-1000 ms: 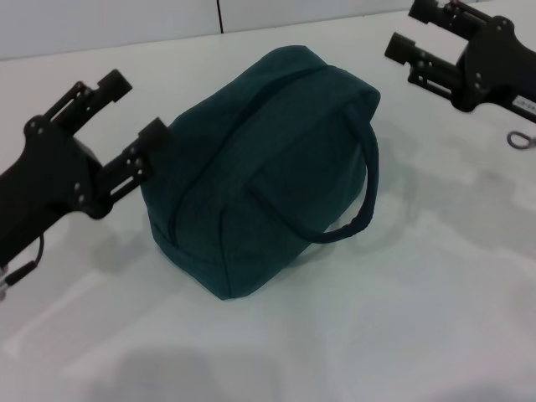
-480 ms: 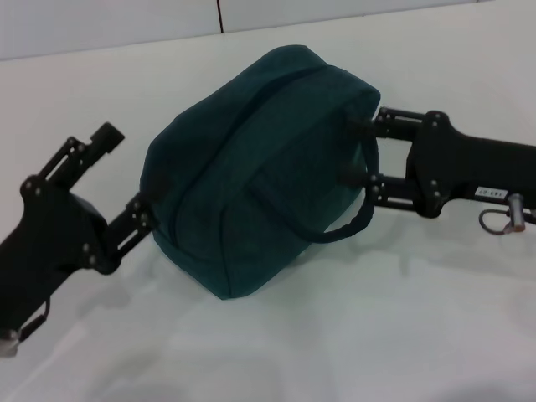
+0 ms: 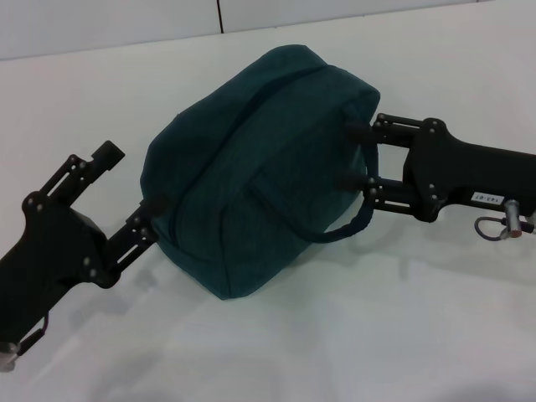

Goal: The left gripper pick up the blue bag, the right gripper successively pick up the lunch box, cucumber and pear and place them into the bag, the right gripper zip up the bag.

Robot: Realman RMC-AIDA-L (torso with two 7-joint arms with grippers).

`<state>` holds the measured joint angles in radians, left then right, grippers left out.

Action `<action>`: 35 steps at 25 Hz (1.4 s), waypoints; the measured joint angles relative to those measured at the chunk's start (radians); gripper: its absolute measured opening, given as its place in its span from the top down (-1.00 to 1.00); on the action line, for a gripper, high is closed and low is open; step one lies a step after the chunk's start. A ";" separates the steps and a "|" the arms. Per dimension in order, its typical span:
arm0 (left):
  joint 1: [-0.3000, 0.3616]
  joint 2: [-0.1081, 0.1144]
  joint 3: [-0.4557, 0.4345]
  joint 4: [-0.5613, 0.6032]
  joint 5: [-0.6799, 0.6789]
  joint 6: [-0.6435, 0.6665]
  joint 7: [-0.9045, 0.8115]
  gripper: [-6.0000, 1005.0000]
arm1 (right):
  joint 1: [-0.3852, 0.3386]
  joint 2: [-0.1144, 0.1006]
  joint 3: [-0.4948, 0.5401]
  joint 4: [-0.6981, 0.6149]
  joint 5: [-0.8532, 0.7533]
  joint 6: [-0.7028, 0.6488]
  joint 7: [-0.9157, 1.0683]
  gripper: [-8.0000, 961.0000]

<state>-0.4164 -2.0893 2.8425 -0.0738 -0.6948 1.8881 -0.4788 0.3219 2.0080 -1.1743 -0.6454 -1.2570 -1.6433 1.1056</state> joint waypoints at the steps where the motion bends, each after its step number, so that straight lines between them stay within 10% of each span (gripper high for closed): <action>1: 0.000 0.000 0.000 0.000 0.000 0.000 0.000 -0.41 | 0.000 0.001 0.000 0.008 0.007 0.000 -0.001 -0.32; 11: -0.071 0.018 0.002 -0.077 0.057 0.015 -0.150 -0.40 | -0.004 -0.003 -0.003 0.025 0.035 -0.018 -0.014 -0.32; 23: -0.262 0.110 0.003 -0.278 0.281 0.145 -0.422 -0.20 | 0.020 -0.095 0.021 -0.407 -0.263 -0.105 0.480 -0.32; 35: -0.263 0.102 0.003 -0.312 0.309 0.144 -0.364 -0.22 | 0.030 -0.018 0.131 -0.580 -0.515 -0.115 0.541 -0.34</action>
<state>-0.6796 -1.9870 2.8455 -0.3856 -0.3860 2.0325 -0.8426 0.3522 1.9901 -1.0432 -1.2253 -1.7716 -1.7580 1.6470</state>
